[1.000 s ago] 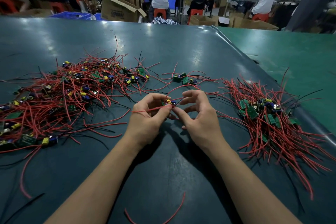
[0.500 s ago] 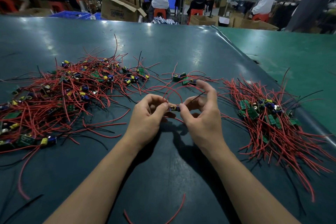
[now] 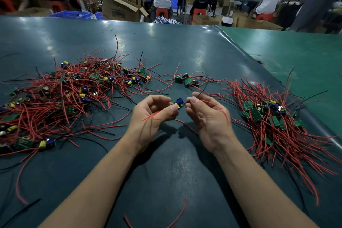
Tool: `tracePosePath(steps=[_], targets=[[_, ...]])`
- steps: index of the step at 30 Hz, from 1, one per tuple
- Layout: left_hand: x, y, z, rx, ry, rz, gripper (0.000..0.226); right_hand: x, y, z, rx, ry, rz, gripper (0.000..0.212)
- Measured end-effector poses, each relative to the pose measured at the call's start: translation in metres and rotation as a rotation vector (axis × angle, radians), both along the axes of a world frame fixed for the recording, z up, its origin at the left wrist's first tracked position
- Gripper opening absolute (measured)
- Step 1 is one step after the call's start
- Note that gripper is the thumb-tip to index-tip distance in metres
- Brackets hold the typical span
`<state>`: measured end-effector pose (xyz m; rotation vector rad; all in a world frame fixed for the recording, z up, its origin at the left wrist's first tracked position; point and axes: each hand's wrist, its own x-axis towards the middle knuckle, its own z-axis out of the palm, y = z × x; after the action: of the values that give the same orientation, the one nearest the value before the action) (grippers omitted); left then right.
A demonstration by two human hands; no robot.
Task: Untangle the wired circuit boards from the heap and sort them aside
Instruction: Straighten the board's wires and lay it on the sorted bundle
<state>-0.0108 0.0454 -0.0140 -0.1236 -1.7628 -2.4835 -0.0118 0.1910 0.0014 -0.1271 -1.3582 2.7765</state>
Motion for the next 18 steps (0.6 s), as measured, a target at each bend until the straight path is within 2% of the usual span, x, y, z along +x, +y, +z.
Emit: tracePosePath(steps=[2, 4, 5, 7, 11, 12, 14, 16, 18], targets=[[0.000, -0.002, 0.002, 0.041, -0.024, -0.030, 0.034, -0.001, 0.002, 0.001, -0.057, -0.058, 0.034, 0.012], [0.000, -0.004, 0.003, 0.054, -0.037, -0.056, 0.035, -0.001, 0.001, -0.001, -0.028, -0.098, 0.055, 0.007], [0.000, -0.004, 0.003, 0.050, -0.038, -0.069, 0.035, 0.001, -0.001, -0.001, 0.021, -0.102, 0.052, 0.002], [0.001, -0.003, 0.004, 0.032, -0.043, -0.097, 0.033, 0.001, -0.004, -0.006, 0.179, -0.082, 0.019, 0.016], [0.002, -0.004, 0.006, -0.001, -0.082, -0.156, 0.031, 0.003, -0.003, -0.008, 0.526, -0.016, -0.069, 0.019], [0.002, -0.004, 0.007, 0.015, -0.094, -0.169, 0.030, 0.003, -0.002, -0.006, 0.523, -0.021, -0.048, 0.017], [0.002, -0.003, 0.008, 0.063, -0.124, -0.198, 0.028, 0.003, 0.001, -0.002, 0.371, -0.060, 0.057, 0.013], [0.002, -0.003, 0.009, 0.097, -0.149, -0.213, 0.028, 0.003, 0.007, 0.003, 0.199, -0.096, 0.155, 0.017], [0.002, -0.003, 0.010, 0.117, -0.161, -0.208, 0.027, 0.003, 0.011, 0.006, 0.127, -0.095, 0.208, 0.016]])
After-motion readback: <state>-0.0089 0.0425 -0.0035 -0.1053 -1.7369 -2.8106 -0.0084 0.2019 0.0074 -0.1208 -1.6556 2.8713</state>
